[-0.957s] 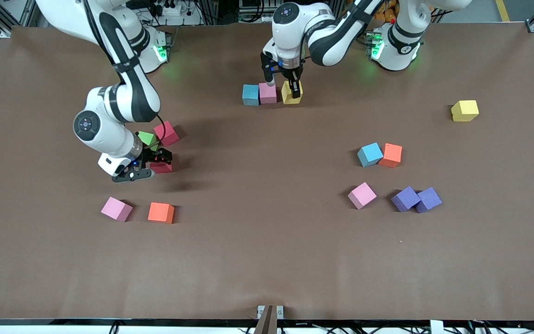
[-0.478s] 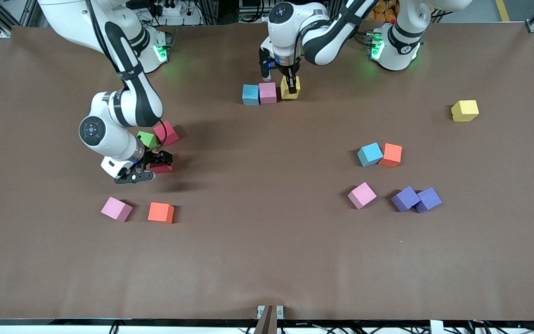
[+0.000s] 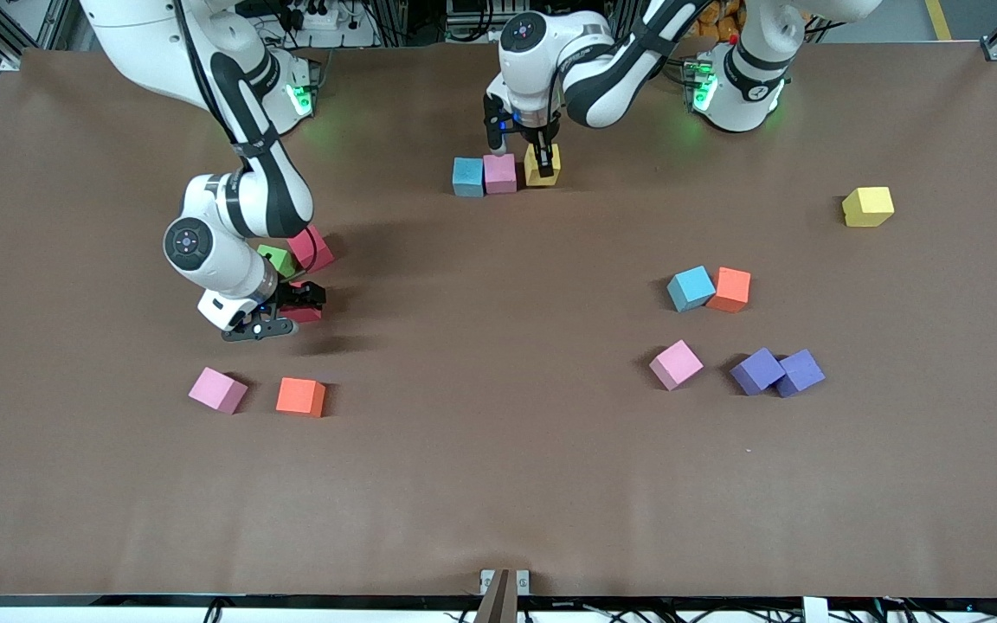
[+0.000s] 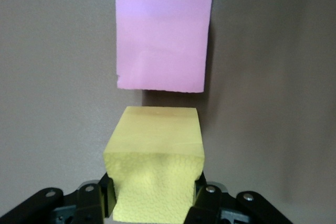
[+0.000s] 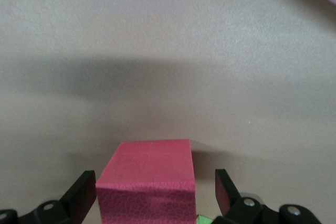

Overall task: Form number 2 with 11 blocks
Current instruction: 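Place yellow beside pink with the left gripper while the right gripper grasps red, then carry the red cube with the right gripper while the left gripper reaches cyan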

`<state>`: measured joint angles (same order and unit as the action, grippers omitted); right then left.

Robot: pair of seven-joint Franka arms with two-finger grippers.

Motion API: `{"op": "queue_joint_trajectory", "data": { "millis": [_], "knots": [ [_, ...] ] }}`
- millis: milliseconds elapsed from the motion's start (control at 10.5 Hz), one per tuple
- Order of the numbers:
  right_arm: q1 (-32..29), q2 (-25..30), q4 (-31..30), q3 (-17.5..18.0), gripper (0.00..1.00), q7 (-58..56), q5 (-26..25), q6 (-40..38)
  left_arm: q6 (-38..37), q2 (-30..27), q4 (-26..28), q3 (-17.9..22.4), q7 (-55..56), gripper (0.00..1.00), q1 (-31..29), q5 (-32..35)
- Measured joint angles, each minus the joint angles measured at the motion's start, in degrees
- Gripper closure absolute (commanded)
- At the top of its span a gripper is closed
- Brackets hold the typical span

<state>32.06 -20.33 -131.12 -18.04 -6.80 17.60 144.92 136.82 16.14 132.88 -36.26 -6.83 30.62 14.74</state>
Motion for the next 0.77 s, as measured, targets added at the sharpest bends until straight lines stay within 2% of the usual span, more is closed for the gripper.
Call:
{"op": "queue_joint_trajectory", "data": {
  "millis": [287, 574, 765],
  "knots": [
    [0.0, 0.0, -0.1, 0.2, 0.47, 0.0, 0.1, 0.0, -1.7, 2.0, -2.7, 2.0, -0.8, 0.72, 2.6, 0.0],
    [0.0, 0.0, -0.1, 0.2, 0.65, 0.0, 0.1, 0.0, -2.0, 3.5, -3.8, 2.8, -0.8, 0.72, 4.0, 0.0],
    [0.1, 0.0, 0.0, 0.2, 0.67, 0.0, 0.1, 0.0, -2.0, 3.9, -3.8, 2.9, -0.8, 0.72, 4.1, 0.0]
  ]
}}
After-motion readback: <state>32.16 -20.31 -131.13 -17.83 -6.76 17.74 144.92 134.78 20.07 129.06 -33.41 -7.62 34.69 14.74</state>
